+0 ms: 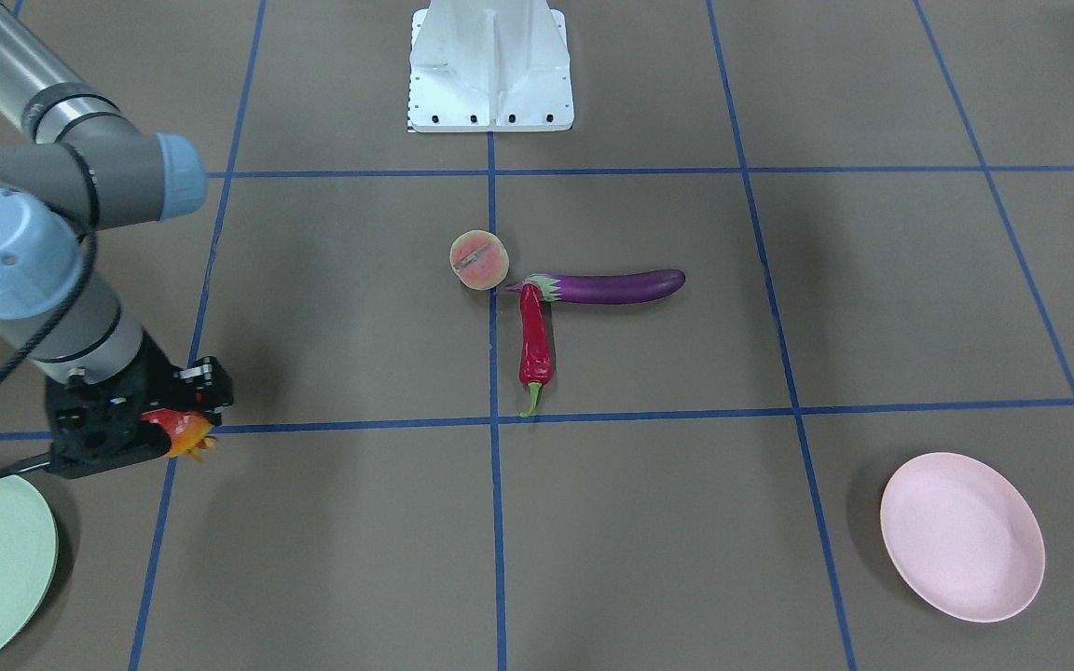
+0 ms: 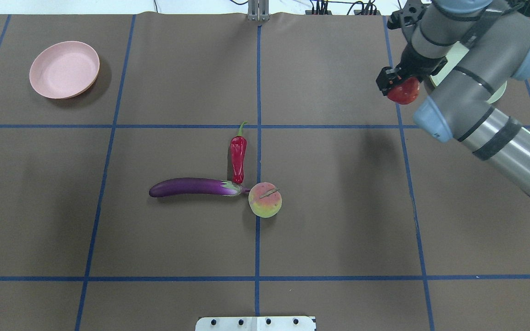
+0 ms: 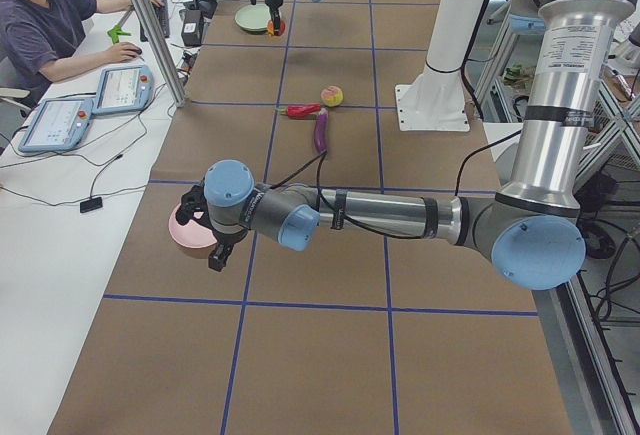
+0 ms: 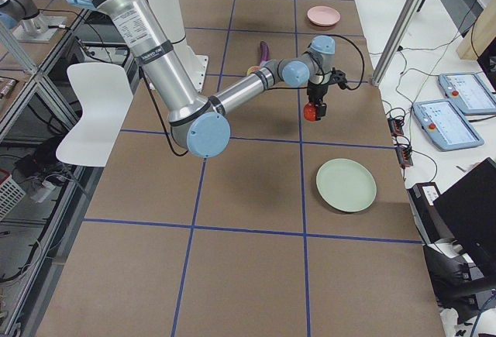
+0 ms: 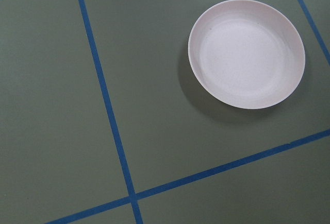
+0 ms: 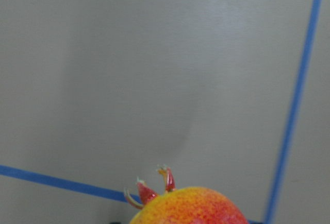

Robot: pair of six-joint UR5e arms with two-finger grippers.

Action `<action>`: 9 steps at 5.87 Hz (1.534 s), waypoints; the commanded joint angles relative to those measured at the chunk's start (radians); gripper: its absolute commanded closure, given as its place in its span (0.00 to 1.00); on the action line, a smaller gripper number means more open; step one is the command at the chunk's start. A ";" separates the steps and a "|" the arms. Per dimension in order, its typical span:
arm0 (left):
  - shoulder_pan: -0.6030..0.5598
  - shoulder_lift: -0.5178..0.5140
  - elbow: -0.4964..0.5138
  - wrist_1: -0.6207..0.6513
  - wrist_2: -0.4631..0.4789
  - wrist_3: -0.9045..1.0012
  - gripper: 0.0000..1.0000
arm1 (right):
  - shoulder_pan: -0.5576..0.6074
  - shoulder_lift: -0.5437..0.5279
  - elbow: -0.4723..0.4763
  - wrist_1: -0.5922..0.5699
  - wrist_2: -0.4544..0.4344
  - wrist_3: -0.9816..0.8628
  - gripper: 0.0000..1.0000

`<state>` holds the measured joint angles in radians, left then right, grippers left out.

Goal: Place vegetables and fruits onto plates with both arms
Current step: 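Carry the tomato with the right gripper onto the green plate and release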

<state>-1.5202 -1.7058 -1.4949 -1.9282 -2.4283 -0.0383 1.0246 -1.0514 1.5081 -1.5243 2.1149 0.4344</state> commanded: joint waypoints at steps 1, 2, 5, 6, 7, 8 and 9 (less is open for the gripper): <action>0.002 0.000 0.004 0.000 0.000 0.001 0.00 | 0.157 -0.088 -0.040 0.001 0.121 -0.240 1.00; 0.003 0.000 0.008 -0.002 0.000 0.000 0.00 | 0.207 -0.090 -0.140 0.083 0.137 -0.281 1.00; 0.003 0.000 0.008 -0.009 0.000 0.000 0.00 | 0.259 -0.085 -0.448 0.364 0.139 -0.330 1.00; 0.003 0.000 0.005 -0.009 -0.002 -0.002 0.00 | 0.247 -0.059 -0.480 0.383 0.117 -0.321 1.00; 0.005 -0.002 0.007 -0.009 0.000 -0.002 0.00 | 0.232 0.008 -0.533 0.385 0.117 -0.275 1.00; 0.006 -0.003 0.008 -0.009 0.000 -0.002 0.00 | 0.210 0.048 -0.587 0.435 0.117 -0.217 1.00; 0.006 -0.009 0.008 -0.008 0.000 -0.002 0.00 | 0.181 0.062 -0.623 0.508 0.112 -0.130 0.91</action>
<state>-1.5146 -1.7105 -1.4869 -1.9369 -2.4284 -0.0398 1.2314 -1.0121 0.9250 -1.0771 2.2309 0.2301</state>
